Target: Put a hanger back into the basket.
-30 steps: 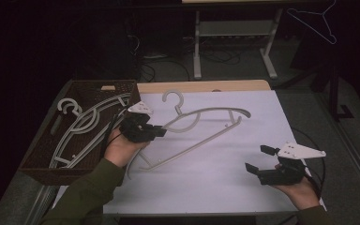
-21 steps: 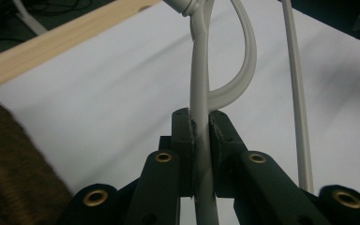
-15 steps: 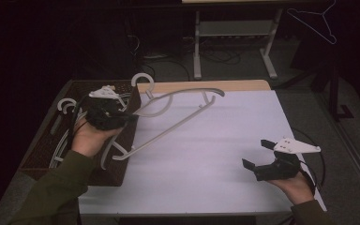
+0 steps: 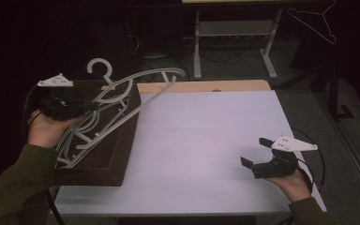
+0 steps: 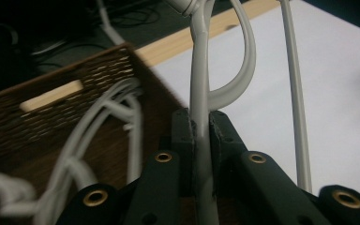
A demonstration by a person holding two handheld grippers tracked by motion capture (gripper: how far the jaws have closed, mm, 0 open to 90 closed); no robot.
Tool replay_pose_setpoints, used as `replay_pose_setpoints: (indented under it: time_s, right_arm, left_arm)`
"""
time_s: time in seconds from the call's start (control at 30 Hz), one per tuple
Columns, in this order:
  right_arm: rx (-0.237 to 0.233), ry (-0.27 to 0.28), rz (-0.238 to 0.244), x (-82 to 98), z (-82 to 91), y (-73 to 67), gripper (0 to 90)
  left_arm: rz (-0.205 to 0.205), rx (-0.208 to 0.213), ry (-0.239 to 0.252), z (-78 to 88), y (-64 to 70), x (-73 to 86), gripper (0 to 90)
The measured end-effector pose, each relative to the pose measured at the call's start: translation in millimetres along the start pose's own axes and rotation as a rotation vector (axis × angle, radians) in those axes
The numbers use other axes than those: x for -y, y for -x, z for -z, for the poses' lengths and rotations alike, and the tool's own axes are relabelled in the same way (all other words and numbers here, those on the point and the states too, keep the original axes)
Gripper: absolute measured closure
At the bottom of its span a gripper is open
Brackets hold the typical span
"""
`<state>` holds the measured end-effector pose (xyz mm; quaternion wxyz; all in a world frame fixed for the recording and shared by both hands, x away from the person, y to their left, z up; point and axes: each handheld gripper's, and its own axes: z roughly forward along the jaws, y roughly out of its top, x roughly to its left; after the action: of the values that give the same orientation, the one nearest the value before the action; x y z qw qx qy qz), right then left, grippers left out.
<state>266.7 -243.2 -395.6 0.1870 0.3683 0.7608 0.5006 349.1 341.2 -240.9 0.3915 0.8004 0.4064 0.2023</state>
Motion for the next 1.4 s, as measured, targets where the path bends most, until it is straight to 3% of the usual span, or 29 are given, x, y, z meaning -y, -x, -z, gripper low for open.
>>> replay_pose_setpoints:
  time_s: [0.27,0.5,0.7,1.13,1.4]
  right_arm:
    - [0.004,-0.005,0.006,0.6,-1.0,0.7,0.0]
    - [0.008,-0.009,0.006,1.5,-1.9,0.8,0.0]
    - [0.009,-0.014,0.004,2.2,-1.6,1.3,0.0]
    - [0.015,-0.013,0.003,2.5,-1.1,1.7,0.0]
    - [0.019,-0.010,0.001,3.0,-0.1,2.4,0.0]
  left_arm:
    - [0.012,-0.091,-0.017,16.1,-39.0,18.9,82.5]
    - [0.012,-0.140,-0.045,23.5,-67.1,39.0,82.5]
    - [0.035,-0.169,-0.058,28.0,-87.0,56.0,82.5]
    - [0.047,-0.206,-0.134,18.0,-102.0,79.3,82.5]
    - [0.027,-0.209,-0.180,1.5,-98.3,81.6,82.4]
